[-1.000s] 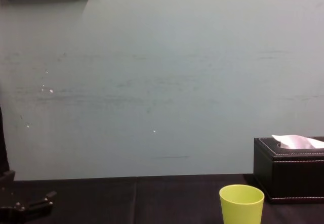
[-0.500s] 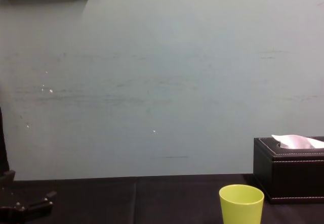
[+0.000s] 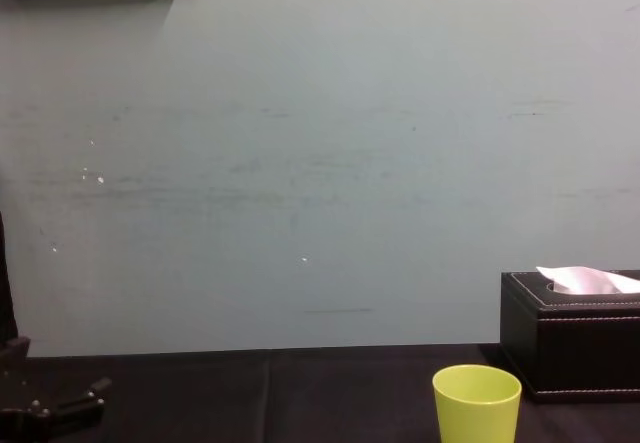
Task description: Stack the three plastic cups sequentially using one hand.
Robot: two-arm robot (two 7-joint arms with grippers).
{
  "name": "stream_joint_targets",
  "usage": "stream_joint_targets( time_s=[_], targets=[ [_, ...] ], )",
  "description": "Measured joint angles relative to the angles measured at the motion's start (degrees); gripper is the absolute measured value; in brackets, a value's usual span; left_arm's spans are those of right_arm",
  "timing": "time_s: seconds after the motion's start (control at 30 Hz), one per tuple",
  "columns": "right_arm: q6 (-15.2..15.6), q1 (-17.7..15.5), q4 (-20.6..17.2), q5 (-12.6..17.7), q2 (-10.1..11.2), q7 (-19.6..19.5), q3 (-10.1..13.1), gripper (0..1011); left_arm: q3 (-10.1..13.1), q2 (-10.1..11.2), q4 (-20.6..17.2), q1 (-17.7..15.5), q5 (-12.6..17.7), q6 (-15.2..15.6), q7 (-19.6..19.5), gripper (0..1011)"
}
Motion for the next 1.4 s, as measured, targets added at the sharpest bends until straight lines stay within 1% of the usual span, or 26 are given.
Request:
stream_joint_targets(
  time_s=[0.37, 0.63, 0.67, 0.73, 0.8, 0.83, 0.87, 0.9, 0.93, 1.17, 1.3, 1.4],
  targets=[
    [-0.23, 0.25, 0.38, 0.34, -0.93, -0.69, -0.04, 1003, 0.0, 0.0, 0.0, 0.0, 0.0, 0.0, 0.0, 1011],
    [-0.27, 0.22, 0.36, 0.34, -0.91, -0.73, -0.04, 1003, 0.0, 0.0, 0.0, 0.0, 0.0, 0.0, 0.0, 1011],
    [-0.28, 0.22, 0.36, 0.34, -0.91, -0.74, -0.03, 995, 0.0, 0.0, 0.0, 0.0, 0.0, 0.0, 0.0, 1011],
    [-0.29, 0.22, 0.35, 0.35, -0.89, -0.74, -0.03, 947, 0.0, 0.0, 0.0, 0.0, 0.0, 0.0, 0.0, 1011],
    [-0.3, 0.22, 0.34, 0.35, -0.88, -0.75, -0.02, 927, 0.0, 0.0, 0.0, 0.0, 0.0, 0.0, 0.0, 1011],
    [-0.31, 0.22, 0.33, 0.36, -0.88, -0.75, -0.01, 874, 0.0, 0.0, 0.0, 0.0, 0.0, 0.0, 0.0, 1011],
    [-0.32, 0.22, 0.33, 0.36, -0.87, -0.75, -0.01, 840, 0.0, 0.0, 0.0, 0.0, 0.0, 0.0, 0.0, 1011],
    [-0.32, 0.22, 0.33, 0.36, -0.87, -0.75, -0.01, 840, 0.0, 0.0, 0.0, 0.0, 0.0, 0.0, 0.0, 1011],
    [-0.32, 0.22, 0.33, 0.37, -0.86, -0.75, 0.0, 790, 0.0, 0.0, 0.0, 0.0, 0.0, 0.0, 0.0, 1011],
    [-0.32, 0.2, 0.28, 0.36, -0.82, -0.78, 0.02, 741, 0.0, 0.0, 0.0, 0.0, 0.0, 0.0, 0.0, 1011],
    [-0.38, 0.03, -0.66, 0.13, -0.68, -1.29, 0.26, 729, 0.0, 0.0, 0.0, 0.0, 0.0, 0.0, 0.0, 1011],
    [0.34, 0.46, -2.21, -0.11, -0.48, -1.75, 0.54, 723, 0.0, 0.0, 0.0, 0.0, 0.0, 0.0, 0.0, 1011]
  ],
)
